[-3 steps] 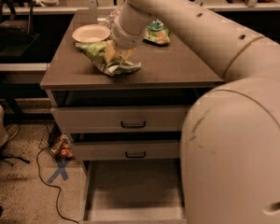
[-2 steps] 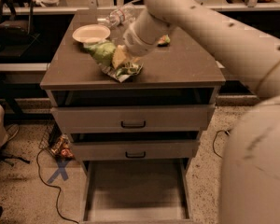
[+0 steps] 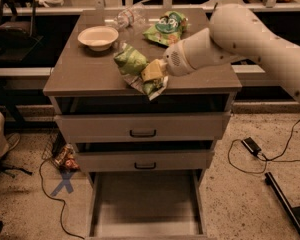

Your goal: Place green jalapeno chip bag into bottom drawer

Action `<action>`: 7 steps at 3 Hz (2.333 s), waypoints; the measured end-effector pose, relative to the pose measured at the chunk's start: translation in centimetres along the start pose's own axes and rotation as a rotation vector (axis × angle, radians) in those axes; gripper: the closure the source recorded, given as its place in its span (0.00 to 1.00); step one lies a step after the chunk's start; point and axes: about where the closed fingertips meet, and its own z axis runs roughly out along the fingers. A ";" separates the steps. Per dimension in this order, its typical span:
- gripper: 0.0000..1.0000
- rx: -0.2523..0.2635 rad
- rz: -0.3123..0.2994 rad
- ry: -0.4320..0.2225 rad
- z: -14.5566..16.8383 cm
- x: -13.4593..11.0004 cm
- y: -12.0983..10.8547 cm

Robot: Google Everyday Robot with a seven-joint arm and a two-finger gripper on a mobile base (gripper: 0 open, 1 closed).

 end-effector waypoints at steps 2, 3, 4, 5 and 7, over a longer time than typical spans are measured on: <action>1.00 -0.003 -0.042 -0.273 -8.8 4.5 0.6; 1.00 0.030 -0.035 -0.293 -10.9 5.4 -0.4; 1.00 0.026 -0.037 -0.291 -10.7 5.3 -0.2; 1.00 0.013 -0.094 -0.233 -11.0 7.5 -0.3; 1.00 0.046 -0.064 0.087 -7.5 21.8 -3.0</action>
Offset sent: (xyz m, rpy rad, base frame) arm -0.0962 -0.1367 0.0388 0.2437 -0.3059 -0.1675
